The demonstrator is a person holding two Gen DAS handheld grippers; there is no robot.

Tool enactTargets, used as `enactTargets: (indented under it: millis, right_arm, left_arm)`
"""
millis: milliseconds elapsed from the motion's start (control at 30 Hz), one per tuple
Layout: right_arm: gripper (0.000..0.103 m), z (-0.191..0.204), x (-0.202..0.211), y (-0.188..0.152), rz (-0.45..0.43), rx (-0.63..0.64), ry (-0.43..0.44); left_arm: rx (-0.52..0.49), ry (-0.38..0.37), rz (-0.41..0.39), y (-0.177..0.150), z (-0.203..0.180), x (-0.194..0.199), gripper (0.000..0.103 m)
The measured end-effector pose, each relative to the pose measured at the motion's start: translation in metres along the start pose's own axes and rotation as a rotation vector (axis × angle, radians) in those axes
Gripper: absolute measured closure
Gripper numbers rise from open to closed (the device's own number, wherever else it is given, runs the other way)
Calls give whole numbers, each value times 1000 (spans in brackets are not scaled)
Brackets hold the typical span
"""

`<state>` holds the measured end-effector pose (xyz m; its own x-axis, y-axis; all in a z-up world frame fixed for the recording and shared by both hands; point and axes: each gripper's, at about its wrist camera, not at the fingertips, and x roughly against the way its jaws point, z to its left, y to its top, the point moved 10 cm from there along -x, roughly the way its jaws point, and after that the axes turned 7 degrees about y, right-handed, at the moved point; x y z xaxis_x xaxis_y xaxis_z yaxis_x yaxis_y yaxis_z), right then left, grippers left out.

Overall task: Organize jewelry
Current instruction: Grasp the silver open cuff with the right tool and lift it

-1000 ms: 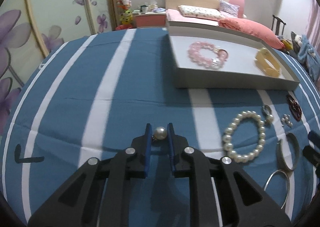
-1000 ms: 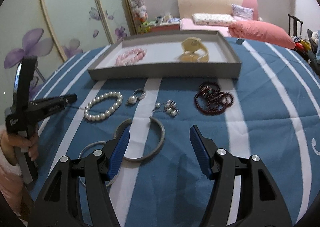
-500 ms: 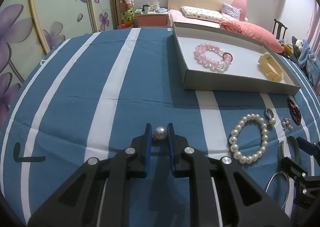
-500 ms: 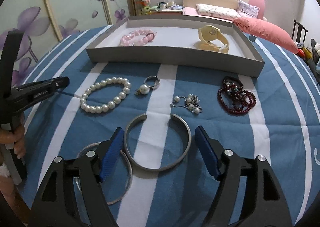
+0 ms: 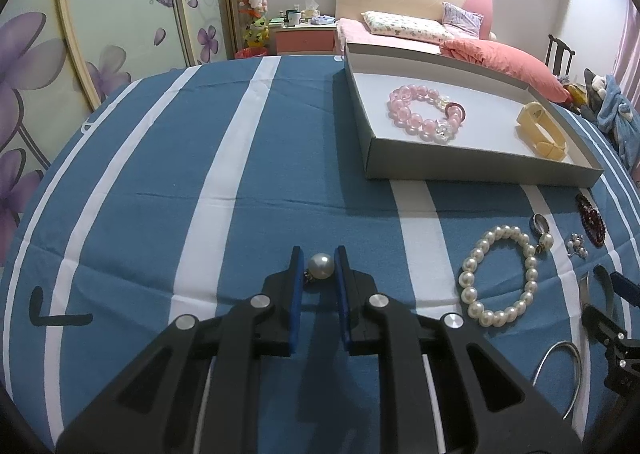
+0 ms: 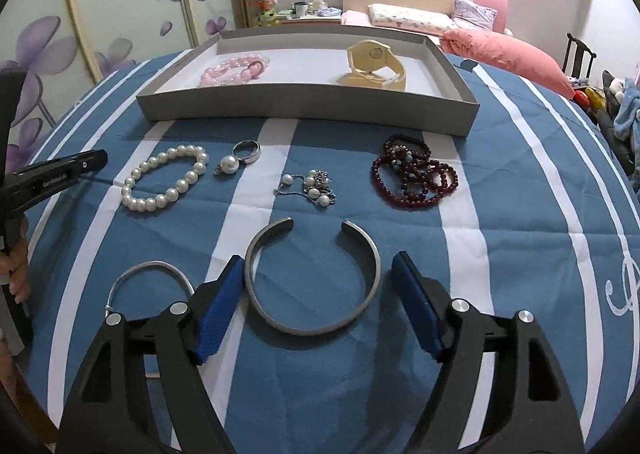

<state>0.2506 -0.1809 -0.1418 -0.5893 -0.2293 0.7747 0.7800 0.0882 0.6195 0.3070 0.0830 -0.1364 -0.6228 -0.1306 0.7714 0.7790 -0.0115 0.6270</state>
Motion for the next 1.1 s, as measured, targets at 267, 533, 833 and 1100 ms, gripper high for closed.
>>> enactTargets:
  millis: [267, 533, 833, 1100]
  right_arm:
    - [36, -3, 3, 0, -9, 7, 17]
    - [36, -7, 20, 10, -90, -31, 52]
    - [36, -11, 45, 36, -231, -29, 38]
    - [36, -14, 67, 53, -356, -5, -5]
  left_arm:
    - [-2, 2, 0, 0, -1, 0, 87]
    - [-3, 3, 0, 1, -1, 0, 87]
    - [-3, 10, -50, 6, -5, 13, 87]
    - [-32, 74, -212, 26, -17, 51, 87]
